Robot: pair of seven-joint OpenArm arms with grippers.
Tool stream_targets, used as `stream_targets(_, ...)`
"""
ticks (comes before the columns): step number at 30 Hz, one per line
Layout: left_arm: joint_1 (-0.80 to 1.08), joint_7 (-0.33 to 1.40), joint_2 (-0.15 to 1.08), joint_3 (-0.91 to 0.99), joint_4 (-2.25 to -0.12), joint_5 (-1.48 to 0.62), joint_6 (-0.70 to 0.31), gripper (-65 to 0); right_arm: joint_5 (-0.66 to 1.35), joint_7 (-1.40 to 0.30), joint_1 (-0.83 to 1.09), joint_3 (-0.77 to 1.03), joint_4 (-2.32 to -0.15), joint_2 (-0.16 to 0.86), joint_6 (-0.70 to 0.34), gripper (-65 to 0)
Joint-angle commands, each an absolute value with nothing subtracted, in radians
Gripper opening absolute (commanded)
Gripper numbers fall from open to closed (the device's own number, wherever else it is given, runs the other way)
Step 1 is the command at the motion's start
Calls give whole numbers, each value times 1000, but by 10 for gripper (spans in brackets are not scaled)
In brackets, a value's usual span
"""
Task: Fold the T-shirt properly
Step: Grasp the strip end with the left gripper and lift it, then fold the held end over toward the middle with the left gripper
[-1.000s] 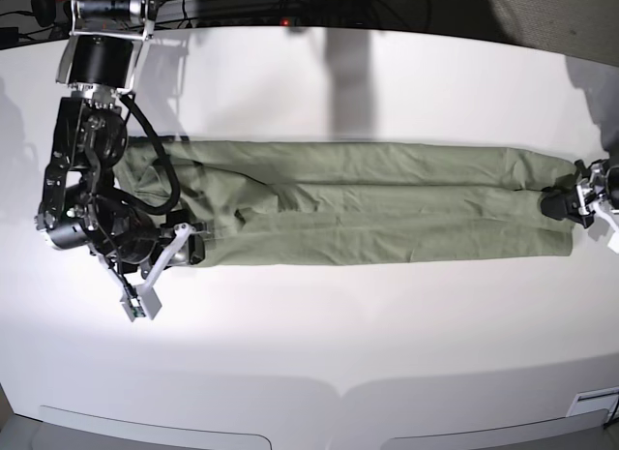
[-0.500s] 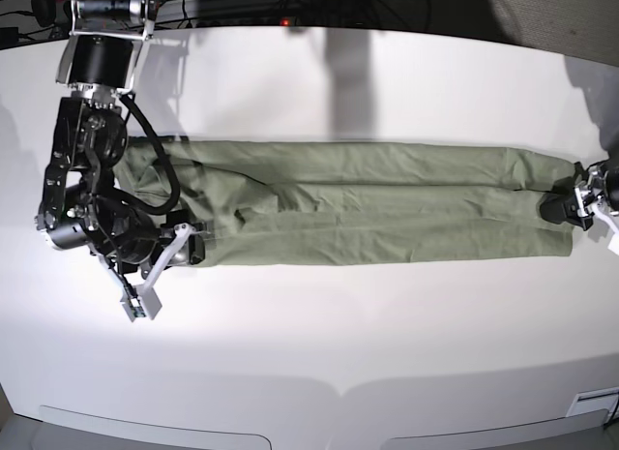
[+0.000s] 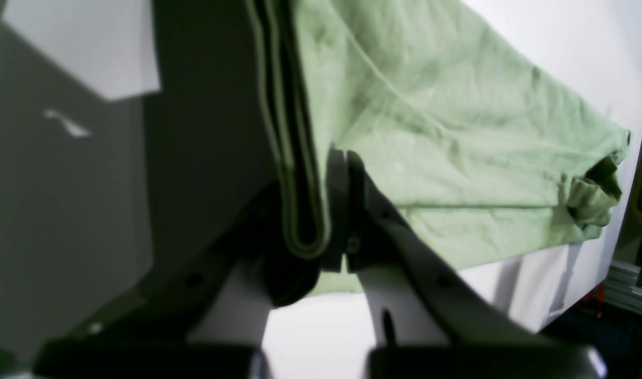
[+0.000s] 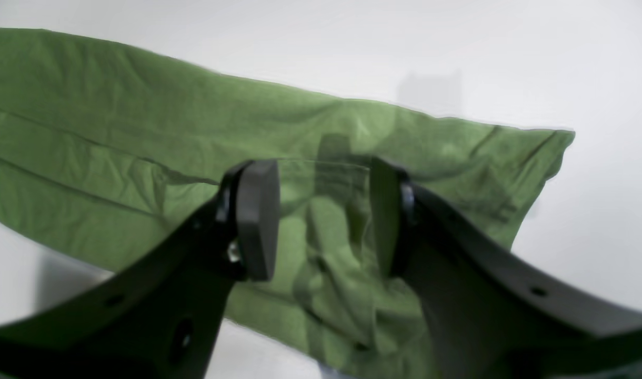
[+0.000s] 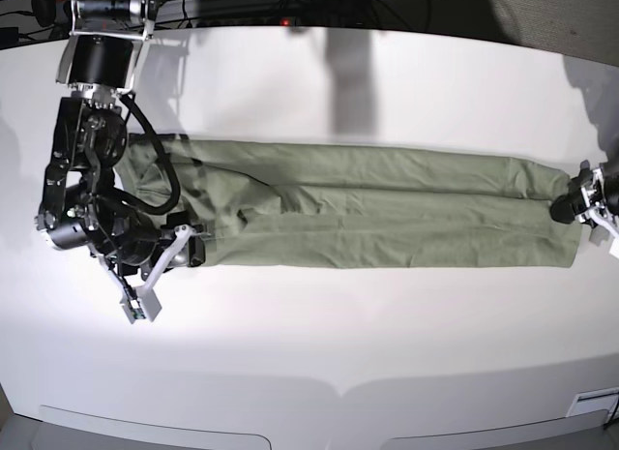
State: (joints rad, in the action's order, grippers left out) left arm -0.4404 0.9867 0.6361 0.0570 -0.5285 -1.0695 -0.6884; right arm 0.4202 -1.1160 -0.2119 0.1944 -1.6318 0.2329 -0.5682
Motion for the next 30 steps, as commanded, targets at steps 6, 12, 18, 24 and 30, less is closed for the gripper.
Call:
stream_targets(6, -465, 1028, 607, 60, -682, -1092, -698, -650, 426, -1007, -236, 196, -1650, 243, -569, -364)
stream_targets(12, -454, 1160, 488, 59, -852, -1090, -698, -650, 419, -1021, -235, 196, -1649, 244, -568, -364)
stream_targets(18, -378, 1194, 361, 59, -1048, -1090, -698, -650, 401, -1020, -235, 196, -1649, 243, -568, -364)
stream_targets(24, -316, 1196, 255, 59, -1195, -1090, -698, -650, 370, -1021, -235, 196, -1649, 244, -568, -364)
stream_targets(30, -312, 1193, 174, 59, -1200, -1044, -698, -650, 370, -1021, -235, 196, -1649, 243, -568, -364)
